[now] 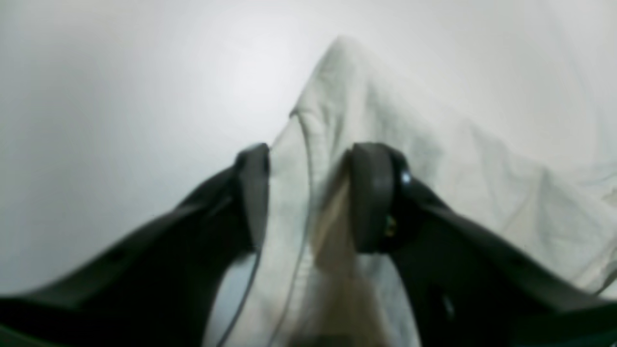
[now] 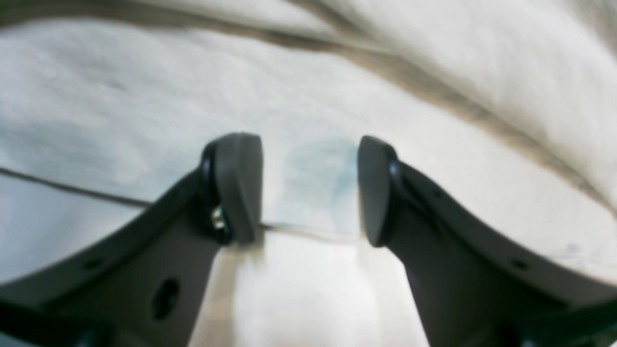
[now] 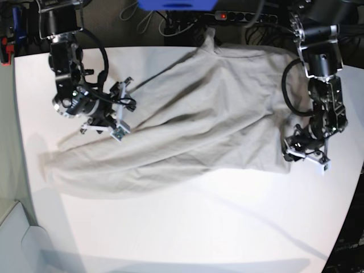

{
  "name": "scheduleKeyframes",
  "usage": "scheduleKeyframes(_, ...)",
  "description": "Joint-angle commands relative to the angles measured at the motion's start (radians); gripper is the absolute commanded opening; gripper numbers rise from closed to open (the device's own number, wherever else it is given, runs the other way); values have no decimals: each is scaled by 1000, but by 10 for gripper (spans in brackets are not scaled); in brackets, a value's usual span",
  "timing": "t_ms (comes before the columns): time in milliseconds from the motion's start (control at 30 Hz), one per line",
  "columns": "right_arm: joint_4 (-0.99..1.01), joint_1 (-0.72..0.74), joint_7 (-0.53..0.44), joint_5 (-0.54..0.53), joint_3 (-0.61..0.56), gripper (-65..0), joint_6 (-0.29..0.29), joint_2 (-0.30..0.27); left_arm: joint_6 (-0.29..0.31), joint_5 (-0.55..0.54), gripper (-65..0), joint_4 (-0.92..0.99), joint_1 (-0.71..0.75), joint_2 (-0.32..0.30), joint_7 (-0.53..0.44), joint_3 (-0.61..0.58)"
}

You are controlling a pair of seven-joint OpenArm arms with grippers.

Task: Layout the t-shirt on the table in an organized manner, then fold the t-shirt properly
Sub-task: 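Move the left gripper along the t-shirt and grasp its side edge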

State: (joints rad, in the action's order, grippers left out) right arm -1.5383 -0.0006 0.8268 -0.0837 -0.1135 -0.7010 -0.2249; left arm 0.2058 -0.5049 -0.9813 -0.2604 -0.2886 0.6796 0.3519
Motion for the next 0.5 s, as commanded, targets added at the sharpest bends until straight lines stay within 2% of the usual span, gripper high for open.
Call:
scheduleKeyframes(0,-9,1,18,8,2,-339,3,-9,-1,1,-403,-6,-12,-10,21,2)
scheduleKeyframes(167,-11,1,18,8,2,-339,3,-9,-1,1,-414,-6,-12,-10,21,0)
scheduleKeyframes(200,-11,1,18,8,2,-339,3,-9,-1,1,-436,-6,-12,-10,21,0)
scheduleKeyframes(333,-11,1,18,8,2,-339,3,-9,-1,1,-648,-6,-12,-11,21,2)
scheduleKeyframes(467,-11,1,18,8,2,-339,3,-9,-1,-7,-650,-21,-7,-11,25,6)
